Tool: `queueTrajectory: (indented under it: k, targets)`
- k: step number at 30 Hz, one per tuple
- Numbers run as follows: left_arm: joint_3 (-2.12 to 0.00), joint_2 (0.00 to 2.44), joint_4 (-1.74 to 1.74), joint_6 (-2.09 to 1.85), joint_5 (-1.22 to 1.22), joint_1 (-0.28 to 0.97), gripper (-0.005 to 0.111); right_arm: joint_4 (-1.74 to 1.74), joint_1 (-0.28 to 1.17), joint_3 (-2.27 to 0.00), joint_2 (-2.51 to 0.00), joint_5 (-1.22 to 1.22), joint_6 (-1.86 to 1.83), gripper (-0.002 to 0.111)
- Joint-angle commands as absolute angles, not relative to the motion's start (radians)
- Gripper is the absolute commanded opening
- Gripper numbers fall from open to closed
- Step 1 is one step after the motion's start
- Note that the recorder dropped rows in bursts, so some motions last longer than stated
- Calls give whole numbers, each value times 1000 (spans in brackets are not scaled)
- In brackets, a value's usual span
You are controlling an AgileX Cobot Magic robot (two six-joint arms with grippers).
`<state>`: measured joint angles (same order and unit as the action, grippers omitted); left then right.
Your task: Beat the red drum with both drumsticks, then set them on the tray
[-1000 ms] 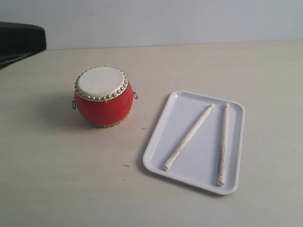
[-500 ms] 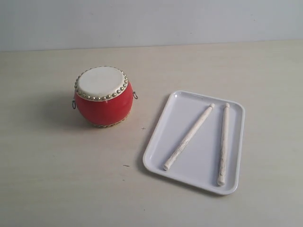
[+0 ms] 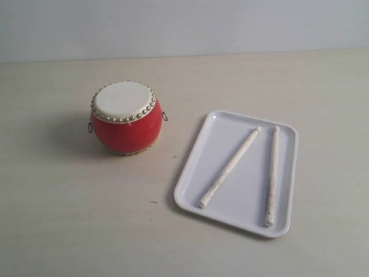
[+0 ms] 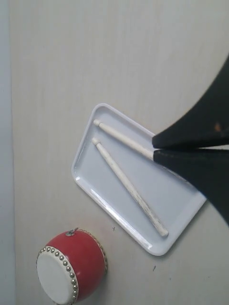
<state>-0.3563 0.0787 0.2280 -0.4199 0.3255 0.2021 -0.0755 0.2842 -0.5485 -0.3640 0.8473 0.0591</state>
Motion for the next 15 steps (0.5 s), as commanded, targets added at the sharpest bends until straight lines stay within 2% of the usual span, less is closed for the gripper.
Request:
queueTrajectory:
  k: [1,7,10,15]
  targets:
    - [-180,0,231,-442,134,127,0,-74,280,-542,-361,835,53,0]
    - [0,0,231,-442,-27,79,0,-74,280,-542,-361,835,53,0]
    - [0,0,217,-470,74,57,0,-74,280,-542,-361,835,53,0]
    - [0,0,199,-470,81,4,0,-83,280,-542,-361,835,53,0]
